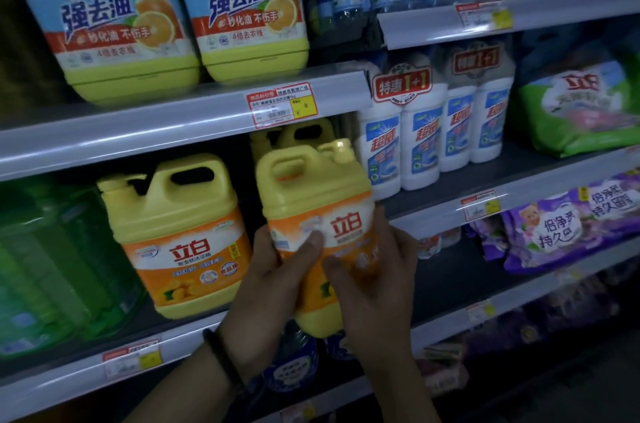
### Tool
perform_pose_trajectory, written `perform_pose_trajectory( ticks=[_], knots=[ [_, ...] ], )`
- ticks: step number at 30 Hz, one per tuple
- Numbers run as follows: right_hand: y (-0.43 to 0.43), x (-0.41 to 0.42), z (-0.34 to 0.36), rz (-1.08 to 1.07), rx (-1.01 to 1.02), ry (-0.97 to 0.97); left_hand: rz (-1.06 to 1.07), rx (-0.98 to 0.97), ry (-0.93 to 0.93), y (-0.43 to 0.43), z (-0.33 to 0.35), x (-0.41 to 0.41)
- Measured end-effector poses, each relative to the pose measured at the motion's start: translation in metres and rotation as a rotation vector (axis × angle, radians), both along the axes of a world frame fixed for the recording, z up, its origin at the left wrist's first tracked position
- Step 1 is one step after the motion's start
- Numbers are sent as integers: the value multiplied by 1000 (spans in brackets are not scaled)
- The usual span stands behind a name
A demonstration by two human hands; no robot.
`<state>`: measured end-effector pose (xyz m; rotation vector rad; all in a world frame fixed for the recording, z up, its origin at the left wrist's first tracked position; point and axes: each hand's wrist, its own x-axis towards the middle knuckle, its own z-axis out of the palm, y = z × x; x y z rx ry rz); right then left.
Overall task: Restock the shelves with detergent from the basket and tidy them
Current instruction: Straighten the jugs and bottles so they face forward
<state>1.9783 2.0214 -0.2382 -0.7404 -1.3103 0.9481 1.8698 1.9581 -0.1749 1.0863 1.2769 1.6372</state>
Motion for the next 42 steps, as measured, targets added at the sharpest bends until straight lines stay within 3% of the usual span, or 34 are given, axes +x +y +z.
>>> perform_pose_trajectory(
  ticks=[4, 7, 11, 14, 16, 19, 21, 25, 29, 33, 37, 42],
  knots=[
    [-9, 15, -3, 125, -99, -157, -91, -28, 131, -11, 6, 9],
    [-10, 26, -4, 249, -88, -36, -194, -92, 161, -17, 11, 16],
    [-14, 46, 7, 359, -114, 74, -233, -100, 90, -25, 19, 10],
    [-21, 60, 21, 563, -143, 205, -220, -152, 6, -17, 15, -4],
    [-25, 65, 26, 680, -107, 254, -326, -232, -12, -14, 11, -12],
    [-25, 64, 25, 738, -79, 245, -447, -242, -86, -13, 3, -24],
    [-24, 64, 28, 750, -78, 199, -394, -221, -148, -15, -1, -29],
    [-21, 71, 41, 574, -82, 150, -254, -217, -220, -15, -2, -33],
    [-15, 59, 34, 276, -159, 251, -97, -189, -269, -14, -6, -24],
    [-8, 42, 18, 13, -18, -128, 67, -57, -246, -5, -14, -7],
    [15, 35, 4, 39, -43, -209, 203, 9, -176, 2, -20, -5],
    [29, 20, 6, 23, -42, -10, 262, 46, -51, 10, -18, -4]
  ],
)
